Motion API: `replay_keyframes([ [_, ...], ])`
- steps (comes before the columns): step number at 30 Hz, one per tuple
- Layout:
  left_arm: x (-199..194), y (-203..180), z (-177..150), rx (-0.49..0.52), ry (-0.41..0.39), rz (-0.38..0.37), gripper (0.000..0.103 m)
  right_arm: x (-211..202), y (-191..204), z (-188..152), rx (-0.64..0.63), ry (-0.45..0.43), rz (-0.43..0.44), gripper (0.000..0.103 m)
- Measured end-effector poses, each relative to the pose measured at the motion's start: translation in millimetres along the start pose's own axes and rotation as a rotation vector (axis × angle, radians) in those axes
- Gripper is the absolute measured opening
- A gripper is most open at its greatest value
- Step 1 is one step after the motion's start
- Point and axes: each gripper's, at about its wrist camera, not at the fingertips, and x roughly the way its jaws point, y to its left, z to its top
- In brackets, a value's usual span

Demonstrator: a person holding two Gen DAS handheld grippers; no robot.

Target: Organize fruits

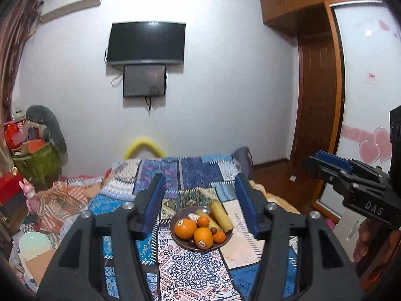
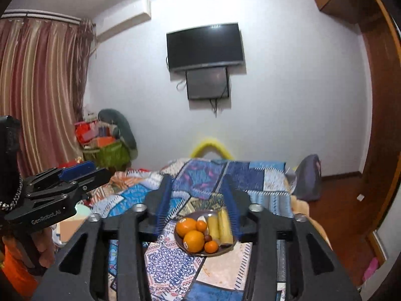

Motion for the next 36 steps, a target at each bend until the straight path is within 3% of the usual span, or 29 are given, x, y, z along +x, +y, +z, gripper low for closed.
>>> replay_keyframes([
  [7, -25.8, -6.6, 3.6, 0.008, -0.053, 0.027, 0.075, -19.0, 6.6, 0.2, 0.012, -0.068, -0.024, 0.084],
  [9, -30.2, -6.1, 3.4, 0.003, -0.063, 0.027, 0.086, -22.2, 8.2, 0.3, 0.010, -0.087, -0.035, 0.090],
  [13, -37.1, -8.5, 2.4, 0.008, -0.093, 0.049, 0.094, -26.0, 10.4, 0.1, 0.012, -0.110, -0.059, 0.103],
  [17, -40.3, -10.5, 1.8, 0.009, -0.099, 0.056, 0.102, -32.4, 10.2, -2.6, 0.011, -0.116, -0.081, 0.103],
  [36, -41.3, -12.1, -1.0, 0.005, -0.091, 0.058, 0.103, -43.8, 14.0, -7.6, -0.008, -0.120, -0.099, 0.103],
])
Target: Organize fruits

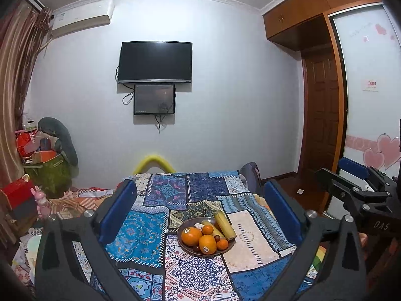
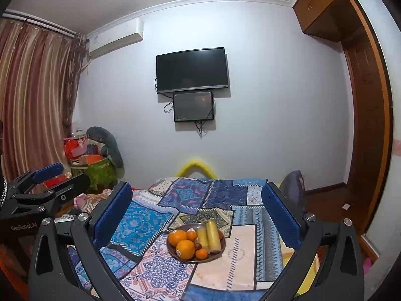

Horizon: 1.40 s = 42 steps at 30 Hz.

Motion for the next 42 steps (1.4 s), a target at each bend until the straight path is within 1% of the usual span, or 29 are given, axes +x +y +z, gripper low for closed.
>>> replay_keyframes([
  [23, 0.1, -0.4, -1.4, -0.002, 0.003, -0.001, 0.103, -5.0, -1.2, 4.3, 0.005, -0.009, -0.006, 0.103],
  [42, -1.6, -2.0, 1.0, 0.004, 0.011, -0.035, 0.103, -6.4, -2.6, 5.6, 0.000, -0.016, -0.016, 0.103],
])
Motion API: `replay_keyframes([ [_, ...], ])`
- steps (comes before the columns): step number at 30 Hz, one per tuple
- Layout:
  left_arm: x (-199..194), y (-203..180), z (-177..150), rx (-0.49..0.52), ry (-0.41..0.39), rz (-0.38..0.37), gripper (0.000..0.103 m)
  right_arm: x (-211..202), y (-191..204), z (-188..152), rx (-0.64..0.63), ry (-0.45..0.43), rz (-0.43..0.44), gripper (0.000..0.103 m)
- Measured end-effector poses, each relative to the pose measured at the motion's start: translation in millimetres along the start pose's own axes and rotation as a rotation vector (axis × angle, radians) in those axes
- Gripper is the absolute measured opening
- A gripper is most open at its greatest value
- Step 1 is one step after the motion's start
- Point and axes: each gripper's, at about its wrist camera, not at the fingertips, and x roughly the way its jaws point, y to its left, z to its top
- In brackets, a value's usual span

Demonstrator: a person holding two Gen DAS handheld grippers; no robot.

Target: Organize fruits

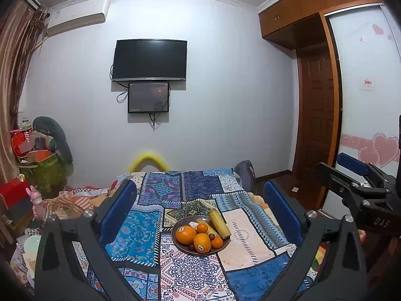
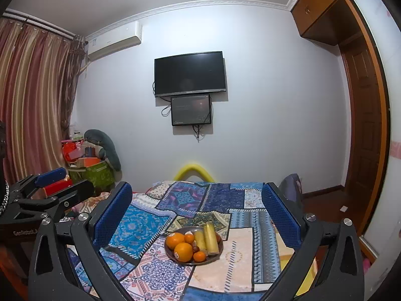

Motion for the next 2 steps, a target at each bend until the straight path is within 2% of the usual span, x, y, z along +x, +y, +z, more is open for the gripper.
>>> replay_keyframes([
  [2, -0.2, 0.2, -0.5, 0.001, 0.002, -0.002, 0.103, 0.1, -0.1, -0.1, 0.000, 0.000, -0.001, 0.103],
])
